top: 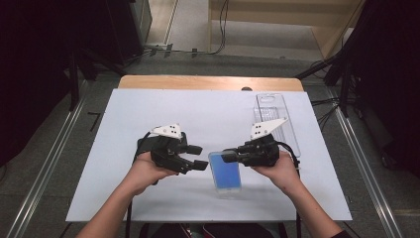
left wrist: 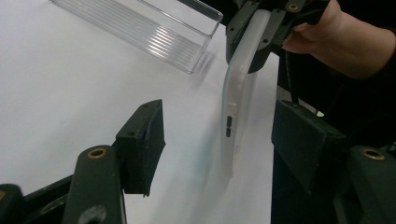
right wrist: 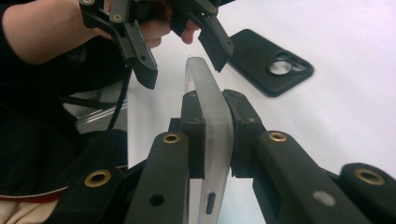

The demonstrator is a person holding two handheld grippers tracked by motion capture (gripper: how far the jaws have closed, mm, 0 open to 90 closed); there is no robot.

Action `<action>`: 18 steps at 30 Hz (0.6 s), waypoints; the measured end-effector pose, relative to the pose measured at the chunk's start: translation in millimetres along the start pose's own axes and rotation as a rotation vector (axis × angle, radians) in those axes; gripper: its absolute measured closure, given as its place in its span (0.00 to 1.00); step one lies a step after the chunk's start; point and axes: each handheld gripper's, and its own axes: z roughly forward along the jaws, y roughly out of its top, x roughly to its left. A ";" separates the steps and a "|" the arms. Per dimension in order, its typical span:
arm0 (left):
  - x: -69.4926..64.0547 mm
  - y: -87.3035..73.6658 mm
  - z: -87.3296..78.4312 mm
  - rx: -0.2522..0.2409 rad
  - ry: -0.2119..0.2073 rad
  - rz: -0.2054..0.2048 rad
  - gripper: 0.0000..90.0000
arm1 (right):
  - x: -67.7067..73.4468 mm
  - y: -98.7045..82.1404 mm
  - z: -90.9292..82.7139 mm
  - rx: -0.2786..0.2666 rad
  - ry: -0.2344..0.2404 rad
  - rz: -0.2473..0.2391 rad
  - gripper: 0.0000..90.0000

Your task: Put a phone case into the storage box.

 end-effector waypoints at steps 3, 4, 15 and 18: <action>-1.9 0.1 1.2 0.006 -0.011 0.017 0.45 | 0.9 0.3 2.4 0.004 0.014 -0.002 0.86; -2.3 0.0 1.5 0.008 -0.012 0.024 0.48 | 1.6 0.7 3.7 0.004 0.025 -0.006 0.86; -2.1 0.2 4.3 -0.009 -0.080 0.020 0.70 | 3.8 2.1 8.3 0.000 0.069 -0.022 0.86; -1.8 1.0 3.8 -0.018 -0.092 0.015 0.74 | 4.4 2.6 8.8 -0.001 0.075 -0.022 0.86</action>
